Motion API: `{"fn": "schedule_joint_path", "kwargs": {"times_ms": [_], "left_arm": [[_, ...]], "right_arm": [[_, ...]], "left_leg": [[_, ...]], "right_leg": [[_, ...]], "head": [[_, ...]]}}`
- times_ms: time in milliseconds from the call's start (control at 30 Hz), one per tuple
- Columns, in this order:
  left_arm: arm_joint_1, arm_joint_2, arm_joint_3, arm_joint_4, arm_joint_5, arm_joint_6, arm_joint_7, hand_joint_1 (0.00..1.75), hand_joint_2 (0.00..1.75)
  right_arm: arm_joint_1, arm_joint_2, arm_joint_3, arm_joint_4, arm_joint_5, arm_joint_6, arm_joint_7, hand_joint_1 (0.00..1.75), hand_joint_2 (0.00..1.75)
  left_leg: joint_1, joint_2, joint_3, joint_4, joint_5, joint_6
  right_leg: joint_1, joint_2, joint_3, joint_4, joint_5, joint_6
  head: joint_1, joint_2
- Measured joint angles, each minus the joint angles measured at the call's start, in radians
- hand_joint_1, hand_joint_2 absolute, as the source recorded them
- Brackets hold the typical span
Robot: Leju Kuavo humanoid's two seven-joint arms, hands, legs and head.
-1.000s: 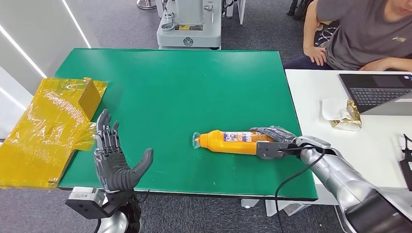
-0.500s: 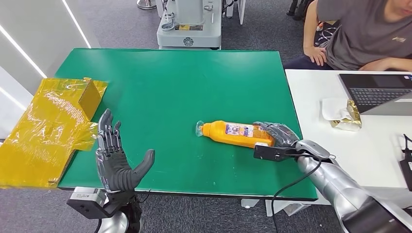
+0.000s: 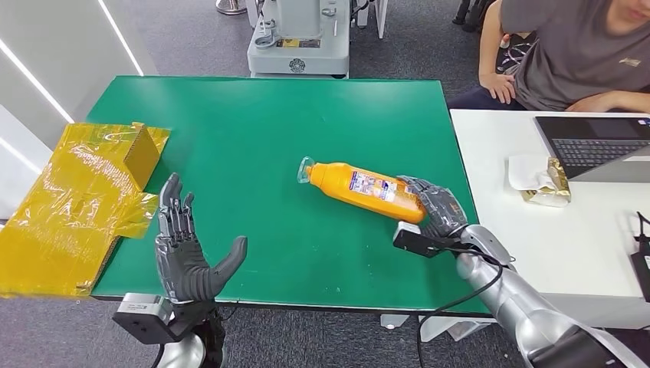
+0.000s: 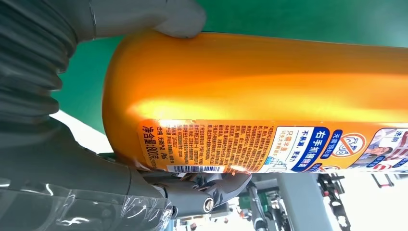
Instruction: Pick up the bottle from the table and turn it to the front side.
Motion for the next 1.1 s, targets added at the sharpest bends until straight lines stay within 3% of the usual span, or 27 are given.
{"fn": "schedule_joint_path", "kwargs": {"times_ms": [233, 600, 900, 1100], "left_arm": [[-0.033, 0.009, -0.008, 0.002, 0.003, 0.029, 0.000, 0.00, 1.75], [-0.125, 0.029, -0.054, 0.002, 0.011, -0.009, 0.000, 0.00, 1.75], [-0.210, 0.024, -0.065, 0.041, 0.021, -0.085, 0.000, 0.00, 1.75], [-0.293, 0.002, -0.065, 0.142, 0.079, -0.214, 0.000, 0.00, 1.75]], "right_arm": [[0.022, 0.014, -0.045, -0.038, 0.019, -0.032, -0.035, 1.75, 1.75], [0.164, 0.071, -0.116, -0.283, -0.090, -0.303, -0.040, 1.75, 1.75], [0.303, 0.141, -0.246, -0.537, 0.083, -0.317, -0.044, 1.75, 1.75], [0.334, 0.173, -0.274, -0.597, 0.063, -0.317, -0.044, 1.75, 1.75]], "left_leg": [[0.000, 0.000, 0.000, 0.000, 0.000, 0.000], [0.000, 0.000, 0.000, 0.000, 0.000, 0.000], [0.000, 0.000, 0.000, 0.000, 0.000, 0.000], [0.000, 0.000, 0.000, 0.000, 0.000, 0.000]], "right_leg": [[0.000, 0.000, 0.000, 0.000, 0.000, 0.000], [0.000, 0.000, 0.000, 0.000, 0.000, 0.000], [0.000, 0.000, 0.000, 0.000, 0.000, 0.000], [0.000, 0.000, 0.000, 0.000, 0.000, 0.000]], "head": [[0.000, 0.000], [0.000, 0.000], [0.000, 0.000], [0.000, 0.000]]}}
